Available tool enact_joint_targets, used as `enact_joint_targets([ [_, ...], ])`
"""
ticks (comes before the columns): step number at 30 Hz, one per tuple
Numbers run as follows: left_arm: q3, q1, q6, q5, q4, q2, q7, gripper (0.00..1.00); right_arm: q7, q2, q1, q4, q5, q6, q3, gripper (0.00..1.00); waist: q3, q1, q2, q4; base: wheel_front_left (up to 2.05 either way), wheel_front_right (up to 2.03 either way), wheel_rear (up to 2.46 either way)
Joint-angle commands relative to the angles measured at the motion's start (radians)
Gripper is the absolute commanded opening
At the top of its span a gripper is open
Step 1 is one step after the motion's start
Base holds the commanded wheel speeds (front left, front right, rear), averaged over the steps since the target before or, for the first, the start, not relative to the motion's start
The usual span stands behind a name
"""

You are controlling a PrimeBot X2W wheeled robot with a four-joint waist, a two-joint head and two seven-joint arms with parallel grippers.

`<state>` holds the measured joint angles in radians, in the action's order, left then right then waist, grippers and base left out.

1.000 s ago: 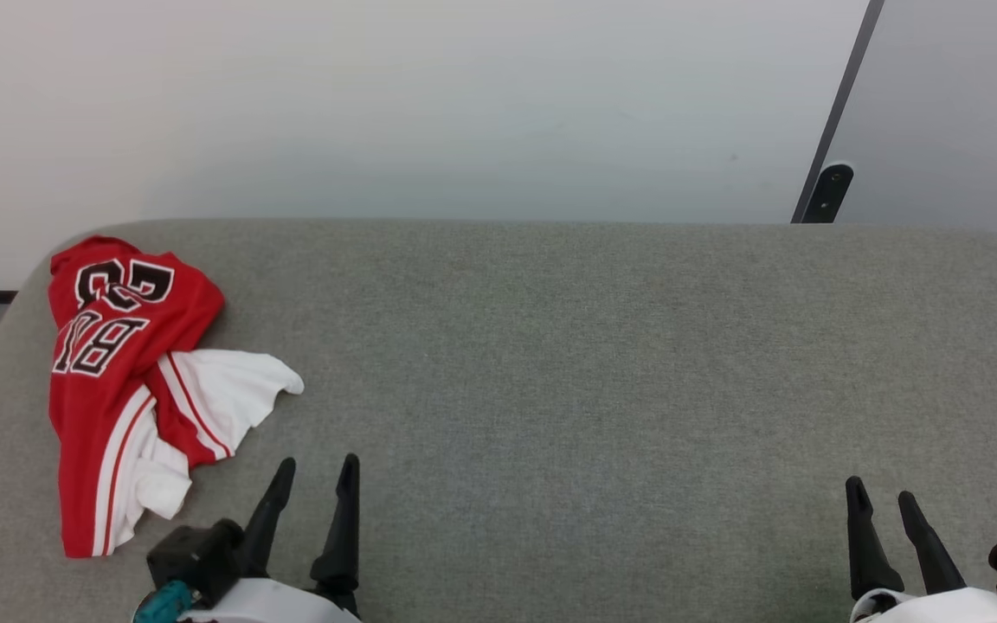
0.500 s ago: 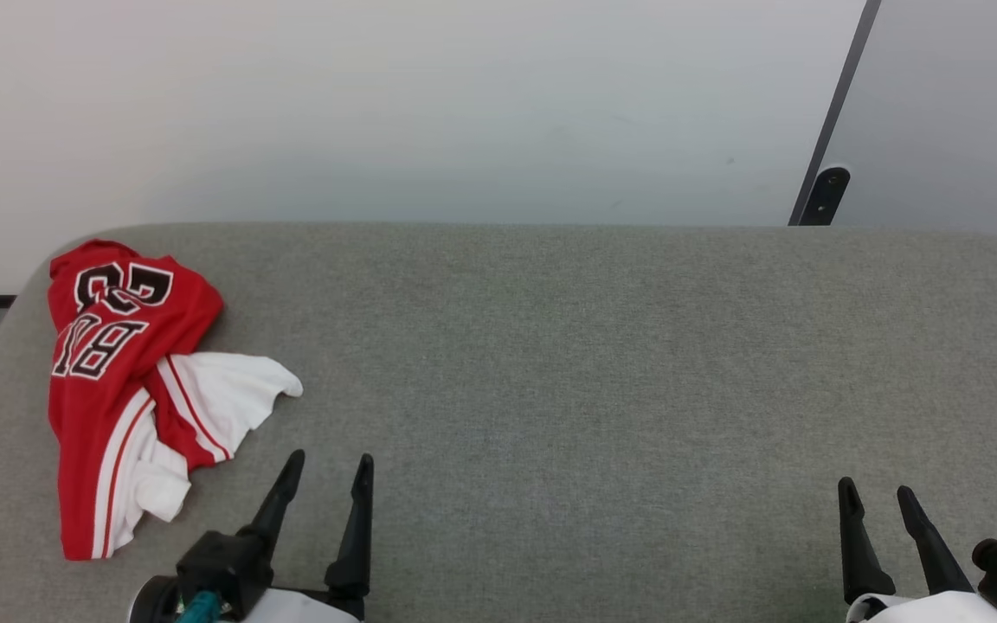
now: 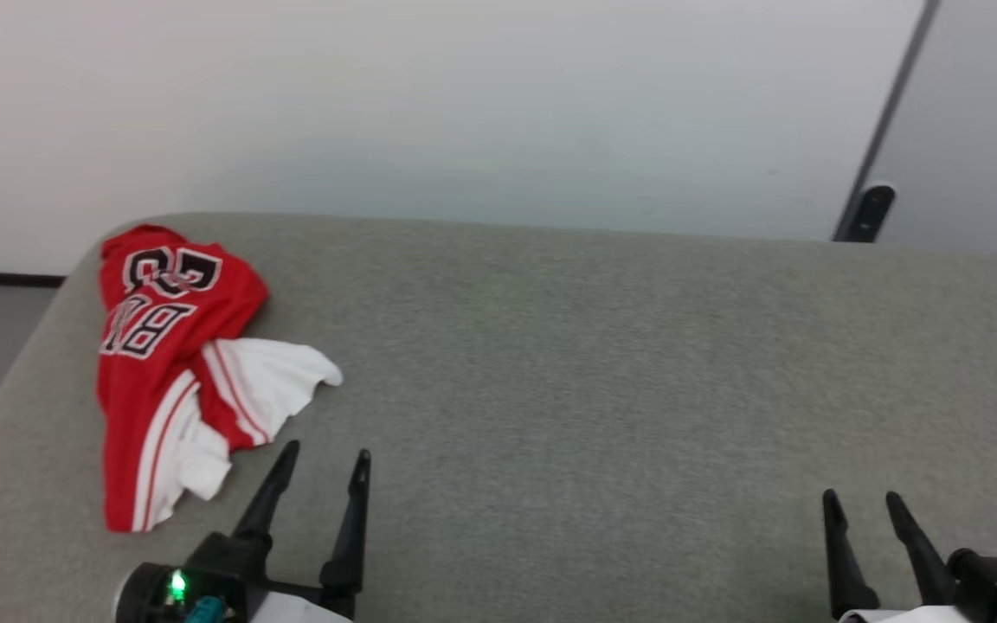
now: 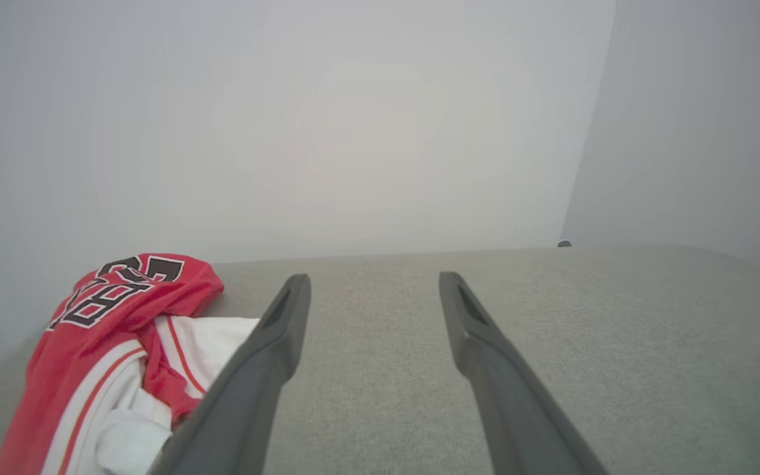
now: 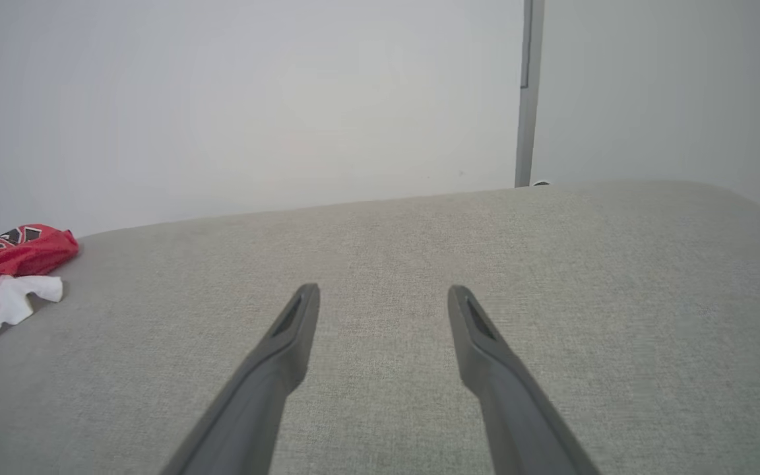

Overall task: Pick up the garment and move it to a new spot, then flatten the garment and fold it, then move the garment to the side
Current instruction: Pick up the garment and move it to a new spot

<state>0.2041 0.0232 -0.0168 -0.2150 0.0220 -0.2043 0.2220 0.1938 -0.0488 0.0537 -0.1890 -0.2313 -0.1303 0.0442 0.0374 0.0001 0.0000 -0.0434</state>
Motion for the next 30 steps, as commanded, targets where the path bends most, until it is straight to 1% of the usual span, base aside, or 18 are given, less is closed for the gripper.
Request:
enact_joint_targets([
  [1,-0.007,-0.006,0.001,0.023,-0.001,-0.012,0.006,1.00,0.007,-0.002,0.010,0.007,0.021,-0.001,-0.012,1.00,0.013,-0.0001,0.0000,-0.043,0.00,0.00,0.00],
  [7,-0.037,-0.004,0.001,0.060,0.015,-0.034,0.018,1.00,0.016,-0.001,0.028,0.004,0.046,-0.001,-0.051,1.00,0.046,-0.0001,0.0000,-0.181,0.00,0.00,0.00],
  [13,-0.058,0.012,0.020,0.093,0.027,-0.058,0.029,1.00,0.028,-0.001,0.032,-0.006,0.057,-0.001,-0.108,1.00,0.081,-0.0001,0.0000,-0.332,0.00,0.00,0.00],
  [14,-0.067,0.020,0.018,0.092,0.026,-0.060,0.030,1.00,0.028,-0.001,0.025,-0.005,0.060,-0.001,-0.125,1.00,0.080,-0.0001,0.0000,-0.347,0.00,0.00,0.00],
  [19,-0.115,0.041,0.000,0.096,0.000,-0.046,0.039,1.00,0.029,-0.001,-0.032,-0.017,0.095,-0.001,-0.197,1.00,0.056,-0.0001,0.0000,-0.396,0.00,0.00,0.00],
  [23,-0.144,0.061,-0.004,0.094,-0.011,-0.023,0.044,1.00,0.031,-0.002,-0.063,-0.034,0.114,-0.001,-0.222,1.00,0.048,-0.0001,0.0000,-0.419,0.00,0.00,0.00],
  [27,-0.169,0.038,0.028,0.050,0.021,-0.007,0.043,1.00,0.034,-0.002,-0.065,-0.048,0.120,-0.001,-0.220,1.00,0.047,-0.0001,0.0000,-0.417,0.00,0.00,0.00],
  [30,-0.159,-0.023,0.077,0.016,0.073,-0.028,0.012,1.00,0.034,-0.002,-0.037,-0.047,0.129,-0.001,-0.192,1.00,0.050,-0.0001,0.0000,-0.410,0.00,0.00,0.00],
])
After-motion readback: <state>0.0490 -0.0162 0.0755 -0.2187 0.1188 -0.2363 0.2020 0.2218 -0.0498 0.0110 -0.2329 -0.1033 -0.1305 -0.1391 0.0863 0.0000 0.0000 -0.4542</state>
